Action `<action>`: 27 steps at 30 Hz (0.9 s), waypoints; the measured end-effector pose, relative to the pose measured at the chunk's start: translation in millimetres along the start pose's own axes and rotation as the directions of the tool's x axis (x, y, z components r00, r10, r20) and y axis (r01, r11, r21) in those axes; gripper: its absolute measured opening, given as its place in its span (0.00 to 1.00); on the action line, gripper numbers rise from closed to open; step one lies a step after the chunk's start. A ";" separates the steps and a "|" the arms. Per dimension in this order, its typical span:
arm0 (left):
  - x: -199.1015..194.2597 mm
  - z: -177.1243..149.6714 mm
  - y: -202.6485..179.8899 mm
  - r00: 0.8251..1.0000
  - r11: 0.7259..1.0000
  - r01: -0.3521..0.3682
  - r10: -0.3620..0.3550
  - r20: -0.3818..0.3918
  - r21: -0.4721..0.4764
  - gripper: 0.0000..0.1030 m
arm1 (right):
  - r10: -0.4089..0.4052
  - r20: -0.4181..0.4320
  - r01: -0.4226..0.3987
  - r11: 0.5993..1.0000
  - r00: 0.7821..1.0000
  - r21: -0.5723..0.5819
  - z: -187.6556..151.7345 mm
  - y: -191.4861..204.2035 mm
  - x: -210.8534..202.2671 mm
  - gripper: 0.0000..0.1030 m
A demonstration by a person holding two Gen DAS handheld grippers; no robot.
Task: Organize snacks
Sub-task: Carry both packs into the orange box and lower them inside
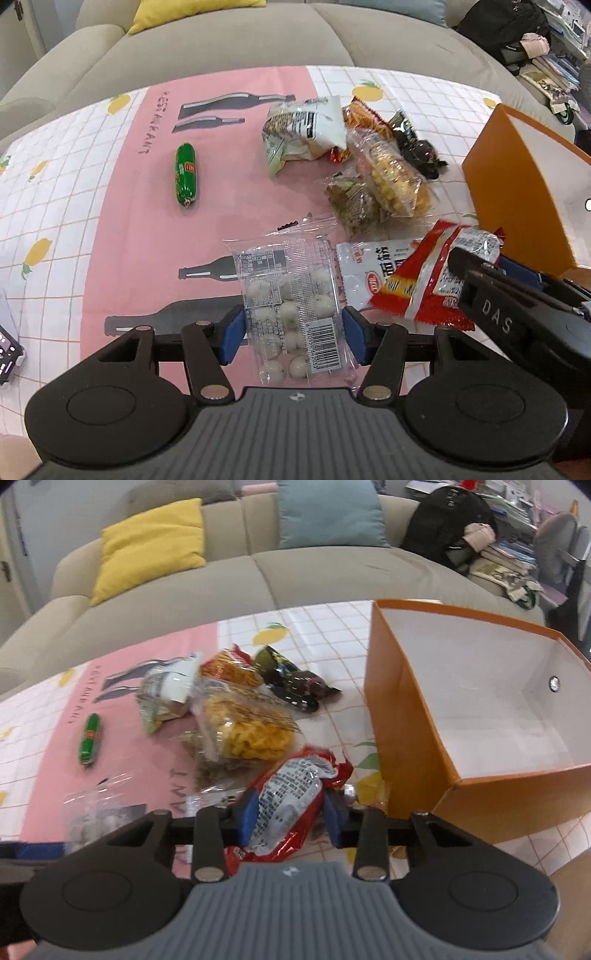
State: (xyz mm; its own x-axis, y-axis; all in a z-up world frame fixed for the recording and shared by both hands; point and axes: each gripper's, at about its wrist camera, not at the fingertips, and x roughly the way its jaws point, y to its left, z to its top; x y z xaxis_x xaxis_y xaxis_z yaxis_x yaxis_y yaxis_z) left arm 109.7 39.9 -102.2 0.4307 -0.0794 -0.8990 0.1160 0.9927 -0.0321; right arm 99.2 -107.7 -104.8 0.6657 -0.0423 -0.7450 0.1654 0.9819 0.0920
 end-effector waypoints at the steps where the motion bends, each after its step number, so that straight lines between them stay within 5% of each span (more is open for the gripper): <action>1: -3.9 -0.4 -1.5 1.000 1.000 0.001 -0.001 0.006 0.002 0.62 | 0.012 0.003 -0.012 1.000 1.000 -0.008 0.9 -0.3 -4.7 0.33; 8: -40.8 0.7 -16.6 0.998 0.999 0.020 -0.022 0.057 0.030 0.62 | 0.121 0.047 -0.121 0.993 0.992 -0.017 18.9 -16.8 -45.8 0.32; 17: -90.3 32.7 -66.6 0.983 0.981 0.142 -0.155 0.101 0.130 0.62 | 0.175 0.123 -0.174 0.985 0.977 -0.018 61.3 -85.7 -104.3 0.32; 27: -86.8 91.0 -182.9 0.933 0.904 0.344 -0.360 0.018 0.253 0.62 | 0.110 0.100 -0.104 0.993 0.989 -0.061 96.5 -195.8 -106.0 0.31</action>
State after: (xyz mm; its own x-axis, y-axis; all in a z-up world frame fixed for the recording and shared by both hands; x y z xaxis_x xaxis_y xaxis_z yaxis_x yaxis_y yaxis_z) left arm 132.5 -142.9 21.5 0.3759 -0.4329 -0.8193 0.4792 0.8476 -0.2280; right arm 66.5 -313.2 19.9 0.7495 0.0477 -0.6603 0.0503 0.9904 0.1286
